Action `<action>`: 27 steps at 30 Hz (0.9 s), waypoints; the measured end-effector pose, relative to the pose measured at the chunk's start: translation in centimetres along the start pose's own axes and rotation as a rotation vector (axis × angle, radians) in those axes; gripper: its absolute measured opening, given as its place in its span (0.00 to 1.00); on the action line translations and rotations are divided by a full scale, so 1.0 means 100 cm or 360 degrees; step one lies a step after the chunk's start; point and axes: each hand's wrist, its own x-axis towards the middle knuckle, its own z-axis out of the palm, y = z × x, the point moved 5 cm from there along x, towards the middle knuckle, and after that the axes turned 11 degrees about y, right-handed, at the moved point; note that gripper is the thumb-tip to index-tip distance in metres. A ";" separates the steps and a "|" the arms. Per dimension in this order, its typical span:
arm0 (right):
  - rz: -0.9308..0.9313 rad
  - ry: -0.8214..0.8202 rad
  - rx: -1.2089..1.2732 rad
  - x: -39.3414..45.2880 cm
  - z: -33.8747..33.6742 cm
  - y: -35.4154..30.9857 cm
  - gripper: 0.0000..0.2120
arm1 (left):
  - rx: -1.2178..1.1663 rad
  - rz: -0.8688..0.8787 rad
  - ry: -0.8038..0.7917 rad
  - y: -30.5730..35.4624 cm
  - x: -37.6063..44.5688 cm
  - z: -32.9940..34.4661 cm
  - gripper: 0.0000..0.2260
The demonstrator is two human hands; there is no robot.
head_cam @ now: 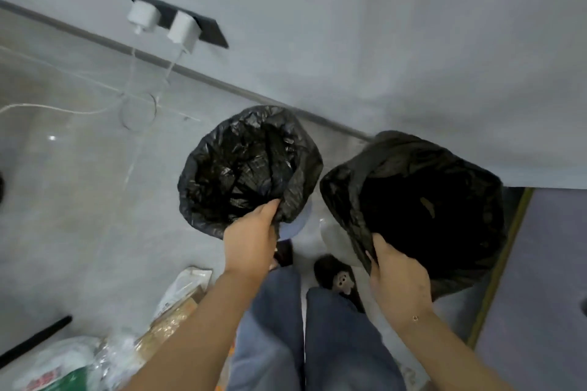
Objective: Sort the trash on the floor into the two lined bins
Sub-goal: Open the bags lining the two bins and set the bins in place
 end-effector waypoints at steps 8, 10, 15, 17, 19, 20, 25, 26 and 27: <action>-0.0450 -0.0173 -0.0102 -0.108 -0.197 -0.061 0.22 | 0.0040 0.0167 0.0445 0.070 -0.127 -0.219 0.22; -0.0536 -0.0144 -0.0144 -0.136 -0.233 -0.068 0.21 | -0.0013 0.0037 0.0595 0.078 -0.167 -0.261 0.24; -0.0763 0.0004 -0.0060 -0.193 -0.295 -0.094 0.20 | -0.0063 -0.0209 0.0940 0.096 -0.251 -0.332 0.23; -0.0880 0.0038 -0.0039 -0.214 -0.308 -0.116 0.19 | -0.0049 -0.0308 0.1040 0.095 -0.279 -0.347 0.21; -0.1004 0.0057 -0.0058 -0.228 -0.314 -0.137 0.17 | -0.0043 -0.0407 0.1094 0.093 -0.298 -0.355 0.21; -0.1060 0.0049 -0.0074 -0.234 -0.314 -0.147 0.16 | -0.0038 -0.0453 0.1132 0.090 -0.308 -0.360 0.21; -0.1339 0.0017 -0.0236 -0.275 -0.302 -0.204 0.11 | -0.0068 -0.0752 0.1195 0.051 -0.371 -0.377 0.25; -0.1410 -0.0002 -0.0255 -0.286 -0.297 -0.216 0.11 | -0.0059 -0.0846 0.1240 0.040 -0.388 -0.380 0.26; -0.1450 -0.0020 -0.0260 -0.295 -0.293 -0.225 0.12 | -0.0048 -0.0924 0.1282 0.032 -0.402 -0.381 0.25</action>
